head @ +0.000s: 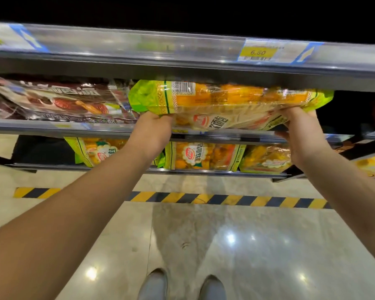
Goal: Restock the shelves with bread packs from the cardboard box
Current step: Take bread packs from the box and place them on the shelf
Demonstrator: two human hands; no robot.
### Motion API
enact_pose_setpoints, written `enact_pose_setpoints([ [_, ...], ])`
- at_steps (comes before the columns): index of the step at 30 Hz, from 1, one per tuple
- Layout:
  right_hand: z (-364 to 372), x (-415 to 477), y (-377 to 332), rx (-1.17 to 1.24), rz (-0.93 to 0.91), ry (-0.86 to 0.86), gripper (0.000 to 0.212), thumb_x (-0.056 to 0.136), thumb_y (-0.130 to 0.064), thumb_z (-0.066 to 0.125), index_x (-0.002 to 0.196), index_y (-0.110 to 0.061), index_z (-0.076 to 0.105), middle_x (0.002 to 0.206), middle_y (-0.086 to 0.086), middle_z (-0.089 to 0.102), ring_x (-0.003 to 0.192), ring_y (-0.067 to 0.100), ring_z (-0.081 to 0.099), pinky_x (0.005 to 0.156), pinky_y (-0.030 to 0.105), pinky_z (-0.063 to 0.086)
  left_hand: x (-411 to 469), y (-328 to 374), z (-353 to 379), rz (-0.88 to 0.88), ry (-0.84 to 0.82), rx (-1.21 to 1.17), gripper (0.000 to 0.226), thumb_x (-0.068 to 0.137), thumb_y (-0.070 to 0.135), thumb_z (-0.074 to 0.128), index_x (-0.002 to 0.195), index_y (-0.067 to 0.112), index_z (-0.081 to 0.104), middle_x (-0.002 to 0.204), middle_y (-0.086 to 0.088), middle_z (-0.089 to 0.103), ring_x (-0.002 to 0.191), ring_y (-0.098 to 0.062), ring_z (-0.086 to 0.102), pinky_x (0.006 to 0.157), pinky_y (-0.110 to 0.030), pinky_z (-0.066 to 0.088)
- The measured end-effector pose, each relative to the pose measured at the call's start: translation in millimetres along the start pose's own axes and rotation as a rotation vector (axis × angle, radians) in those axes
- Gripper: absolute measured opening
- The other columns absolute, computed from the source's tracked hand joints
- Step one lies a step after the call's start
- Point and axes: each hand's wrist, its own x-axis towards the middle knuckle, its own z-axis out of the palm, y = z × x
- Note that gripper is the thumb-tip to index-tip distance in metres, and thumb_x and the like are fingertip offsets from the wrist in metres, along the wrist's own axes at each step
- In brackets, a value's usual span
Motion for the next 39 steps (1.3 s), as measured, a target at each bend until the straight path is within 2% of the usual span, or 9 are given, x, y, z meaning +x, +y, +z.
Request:
enact_pose_setpoints([
  [2, 3.5, 3.0, -8.9, -0.074, 0.003, -0.007, 0.044, 0.085, -0.036, 0.055, 0.126, -0.021, 0.057, 0.112, -0.001, 0.066, 0.109, 0.019, 0.065, 0.097, 0.038, 0.055, 6.4, 8.4, -4.0, 0.017, 0.011, 0.037, 0.018, 0.106, 0.024, 0.04, 0.102, 0.015, 0.055, 0.08, -0.001, 0.046, 0.072, -0.022, 0.044, 0.063, -0.027, 0.039],
  [5, 9.4, 7.5, -21.4, -0.081, -0.026, -0.041, 0.007, 0.098, -0.023, 0.052, 0.097, -0.017, 0.056, 0.089, -0.005, 0.059, 0.09, 0.015, 0.064, 0.072, 0.023, 0.055, 17.2, 19.6, -10.8, 0.038, 0.032, -0.115, 0.039, 0.107, 0.03, 0.036, 0.135, 0.007, 0.051, 0.117, -0.011, 0.055, 0.103, -0.027, 0.054, 0.104, -0.045, 0.049],
  [11, 6.4, 12.7, -9.3, -0.207, -0.047, -0.094, 0.034, 0.093, -0.036, 0.066, 0.117, -0.014, 0.056, 0.11, 0.002, 0.065, 0.114, 0.032, 0.065, 0.102, 0.047, 0.053, 15.5, 2.3, -6.5, 0.088, 0.031, -0.062, 0.025, 0.108, 0.032, 0.04, 0.127, 0.015, 0.045, 0.106, 0.005, 0.051, 0.105, -0.02, 0.051, 0.093, -0.035, 0.039],
  [16, 7.5, 11.4, 11.2, -0.344, 0.006, -0.131, 0.044, 0.098, -0.03, 0.068, 0.136, -0.022, 0.047, 0.126, -0.001, 0.058, 0.116, 0.024, 0.055, 0.101, 0.042, 0.044, 14.9, -17.7, -2.4, 0.098, -0.019, 0.042, 0.071, 0.102, 0.025, 0.061, 0.161, 0.02, 0.021, 0.165, -0.002, 0.026, 0.149, -0.027, 0.03, 0.118, -0.041, 0.031],
  [21, 15.8, 8.2, 11.2, -0.346, -0.035, -0.178, 0.048, 0.102, -0.025, 0.061, 0.148, -0.023, 0.045, 0.145, -0.004, 0.051, 0.128, 0.02, 0.049, 0.103, 0.037, 0.04, 17.3, -16.8, -6.6, 0.056, -0.04, -0.057, 0.076, 0.102, 0.021, 0.062, 0.161, 0.027, 0.015, 0.159, 0.0, 0.033, 0.134, -0.02, 0.039, 0.104, -0.036, 0.035],
  [25, 18.5, 11.6, 11.2, -0.384, -0.072, -0.193, 0.057, 0.104, -0.025, 0.059, 0.155, -0.019, 0.034, 0.125, -0.01, 0.044, 0.115, 0.011, 0.043, 0.096, 0.029, 0.036, 16.9, -21.7, -3.8, 0.1, -0.005, -0.026, 0.075, 0.102, 0.014, 0.06, 0.159, 0.02, 0.012, 0.132, 0.009, 0.035, 0.121, -0.011, 0.038, 0.096, -0.02, 0.035],
  [30, 18.8, 11.0, 16.5, -0.479, -0.07, -0.214, 0.05, 0.105, -0.02, 0.056, 0.151, -0.022, 0.034, 0.131, -0.008, 0.053, 0.114, 0.012, 0.047, 0.098, 0.03, 0.039, 13.5, -31.6, 2.1, 0.135, 0.038, 0.139, 0.084, 0.099, 0.018, 0.065, 0.162, 0.023, 0.011, 0.166, -0.002, 0.014, 0.149, -0.026, 0.026, 0.112, -0.033, 0.033],
  [35, 15.2, 13.0, 15.6, -0.515, -0.038, -0.283, 0.056, 0.103, -0.017, 0.06, 0.152, -0.027, 0.037, 0.13, -0.007, 0.057, 0.116, 0.018, 0.054, 0.093, 0.032, 0.041, 17.3, -31.5, -4.7, 0.102, 0.008, 0.128, 0.081, 0.1, 0.018, 0.063, 0.162, 0.025, 0.011, 0.169, -0.002, 0.016, 0.146, -0.026, 0.036, 0.079, -0.006, 0.042],
  [39, 5.1, 2.9, 10.9, -0.561, -0.037, -0.289, 0.069, 0.102, -0.02, 0.061, 0.161, -0.025, 0.025, 0.158, 0.0, 0.043, 0.138, 0.024, 0.048, 0.098, 0.031, 0.041, 4.9, -29.2, -12.1, 0.123, -0.008, 0.22, 0.077, 0.101, 0.023, 0.061, 0.163, 0.026, 0.014, 0.168, -0.002, 0.021, 0.109, -0.007, 0.051, 0.062, -0.002, 0.042],
])
